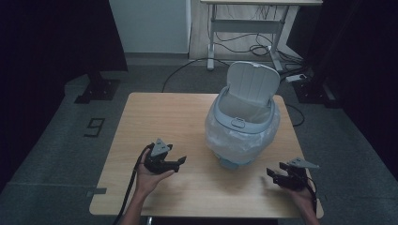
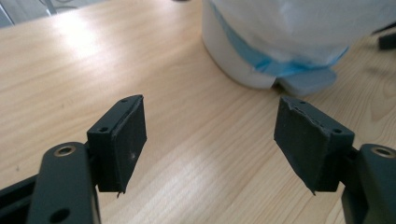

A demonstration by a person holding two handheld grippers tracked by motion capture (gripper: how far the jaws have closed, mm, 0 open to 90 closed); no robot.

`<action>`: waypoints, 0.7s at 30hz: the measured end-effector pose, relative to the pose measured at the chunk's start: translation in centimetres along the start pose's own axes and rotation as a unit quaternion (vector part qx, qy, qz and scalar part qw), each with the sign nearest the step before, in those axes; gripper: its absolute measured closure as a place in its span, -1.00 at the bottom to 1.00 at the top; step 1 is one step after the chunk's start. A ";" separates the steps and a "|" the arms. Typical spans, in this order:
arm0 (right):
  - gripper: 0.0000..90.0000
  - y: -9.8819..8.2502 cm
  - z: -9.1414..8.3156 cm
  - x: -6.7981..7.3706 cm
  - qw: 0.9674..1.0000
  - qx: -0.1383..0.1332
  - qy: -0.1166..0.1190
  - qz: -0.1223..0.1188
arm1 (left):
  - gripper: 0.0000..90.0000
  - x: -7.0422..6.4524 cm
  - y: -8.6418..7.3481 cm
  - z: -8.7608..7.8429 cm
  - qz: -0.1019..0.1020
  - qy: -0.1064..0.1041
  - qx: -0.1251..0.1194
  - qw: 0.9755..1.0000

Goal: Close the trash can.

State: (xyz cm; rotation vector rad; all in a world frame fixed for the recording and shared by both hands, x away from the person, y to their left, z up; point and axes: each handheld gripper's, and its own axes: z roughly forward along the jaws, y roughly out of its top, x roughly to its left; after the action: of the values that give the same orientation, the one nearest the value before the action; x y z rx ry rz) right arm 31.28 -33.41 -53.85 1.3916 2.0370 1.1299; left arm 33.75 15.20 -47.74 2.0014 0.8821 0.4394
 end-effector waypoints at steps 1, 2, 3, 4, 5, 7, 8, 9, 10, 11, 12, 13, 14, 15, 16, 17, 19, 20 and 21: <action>-0.34 0.1 -0.2 0.1 1.000 -0.006 -0.002 0.001 | -0.45 0.0 -0.2 0.0 -0.001 -0.001 0.002 1.000; -0.34 0.3 -0.4 0.1 1.000 -0.011 -0.001 0.003 | -0.45 0.1 -0.4 0.0 -0.002 0.000 0.004 1.000; -0.35 0.4 -0.6 0.1 1.000 -0.015 0.002 0.006 | -0.45 0.1 -0.5 -0.1 -0.003 0.001 0.004 1.000; -0.36 0.7 -0.9 0.0 1.000 -0.018 0.005 0.008 | -0.45 0.2 -0.5 -0.2 -0.004 0.002 0.003 1.000; -0.36 0.9 -1.0 0.0 1.000 -0.021 0.007 0.009 | -0.45 0.2 -0.6 -0.4 -0.006 0.003 0.000 1.000; -0.36 1.4 -1.4 -0.2 0.999 -0.029 0.010 0.013 | -0.45 0.3 -0.7 -0.7 -0.005 0.011 -0.003 1.000; -0.36 1.8 -1.8 -0.4 0.999 -0.037 0.013 0.019 | -0.44 0.3 -0.8 -0.8 -0.006 0.017 -0.004 1.000; -0.36 2.1 -2.2 -0.5 0.999 -0.044 0.017 0.023 | -0.44 0.4 -0.9 -0.9 -0.011 0.017 -0.006 1.000; -0.36 2.4 -2.5 -0.6 0.998 -0.050 0.021 0.026 | -0.44 0.6 -1.0 -0.9 -0.016 0.014 -0.008 1.000; -0.36 2.8 -2.8 -0.6 0.998 -0.054 0.024 0.027 | -0.44 0.6 -1.1 -0.9 -0.019 0.014 -0.006 1.000; -0.36 3.2 -3.1 -0.7 0.998 -0.056 0.025 0.025 | -0.44 0.7 -1.2 -0.8 -0.019 0.015 -0.004 1.000; -0.36 3.6 -3.4 -0.7 0.998 -0.059 0.025 0.023 | -0.44 0.7 -1.3 -0.7 -0.019 0.016 -0.003 1.000; -0.36 4.0 -3.7 -0.8 0.998 -0.062 0.025 0.021 | -0.44 0.7 -1.3 -0.7 -0.020 0.015 -0.002 1.000; -0.36 4.6 -4.2 -0.8 0.997 -0.067 0.025 0.019 | -0.44 0.7 -1.4 -0.6 -0.020 0.014 -0.001 1.000; -0.36 5.2 -4.6 -0.9 0.997 -0.073 0.025 0.018 | -0.44 0.7 -1.4 -0.5 -0.020 0.013 0.000 1.000; -0.36 5.7 -5.0 -1.0 0.996 -0.080 0.027 0.019 | -0.44 0.7 -1.4 -0.5 -0.020 0.012 0.001 1.000; -0.36 6.8 -5.8 -1.2 0.995 -0.092 0.035 0.024 | -0.44 0.7 -1.5 -0.5 -0.021 0.012 0.001 1.000; -0.36 7.3 -6.1 -1.3 0.994 -0.096 0.039 0.025 | -0.44 0.8 -1.5 -0.6 -0.022 0.012 0.000 1.000; -0.38 7.8 -6.4 -1.4 0.994 -0.097 0.045 0.022 | -0.44 0.8 -1.5 -0.6 -0.023 0.012 -0.001 1.000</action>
State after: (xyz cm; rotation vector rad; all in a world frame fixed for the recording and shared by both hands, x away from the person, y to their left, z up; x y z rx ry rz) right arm 31.63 -35.82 -43.95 1.3164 1.9054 1.3918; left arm 33.30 16.71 -48.71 1.9737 0.9402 0.4388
